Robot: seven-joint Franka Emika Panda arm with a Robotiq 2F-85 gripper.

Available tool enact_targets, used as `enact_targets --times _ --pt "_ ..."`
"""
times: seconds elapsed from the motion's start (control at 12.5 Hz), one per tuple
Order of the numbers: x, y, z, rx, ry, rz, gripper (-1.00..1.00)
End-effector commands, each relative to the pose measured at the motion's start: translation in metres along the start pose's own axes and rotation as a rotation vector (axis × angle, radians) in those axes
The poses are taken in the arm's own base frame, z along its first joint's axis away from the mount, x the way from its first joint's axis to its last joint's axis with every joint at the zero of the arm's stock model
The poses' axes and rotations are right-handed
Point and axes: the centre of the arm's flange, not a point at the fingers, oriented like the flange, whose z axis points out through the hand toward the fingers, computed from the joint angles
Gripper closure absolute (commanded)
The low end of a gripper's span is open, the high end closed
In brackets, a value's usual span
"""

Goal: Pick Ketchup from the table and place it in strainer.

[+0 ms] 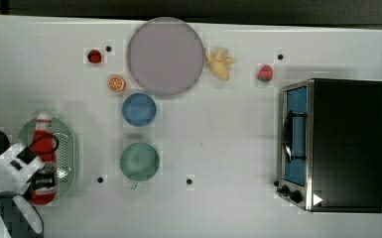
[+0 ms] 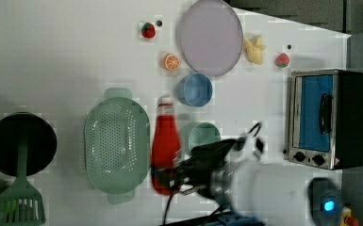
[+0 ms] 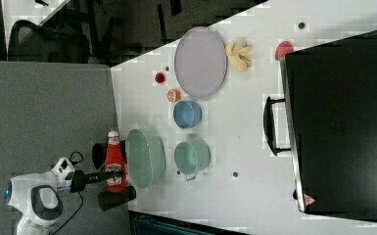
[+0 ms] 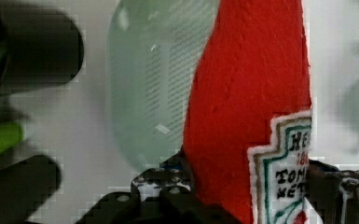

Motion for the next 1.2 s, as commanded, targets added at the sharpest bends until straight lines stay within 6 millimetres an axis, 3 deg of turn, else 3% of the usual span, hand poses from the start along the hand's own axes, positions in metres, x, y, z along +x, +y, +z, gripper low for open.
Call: enact_targets --times 0.08,0.32,0.4,0.64,0.72,0.96,1.2 --pt "0.017 -0.006 0.013 0.071 0.02 0.23 -0.29" --pt "0.025 -0.007 0.052 0.078 0.013 0.189 -0.29" --pt "0.027 -0.005 0.065 0.087 0.002 0.186 -0.37" --pt "0.028 -0.005 0.1 0.119 -0.057 0.209 -1.0" --pt "0.028 -0.007 0.105 0.133 -0.059 0.21 -1.0" --pt "0.035 -0.004 0.087 0.138 -0.016 0.233 -1.0" --pt "0.054 0.018 0.042 0.135 0.075 0.29 -1.0"
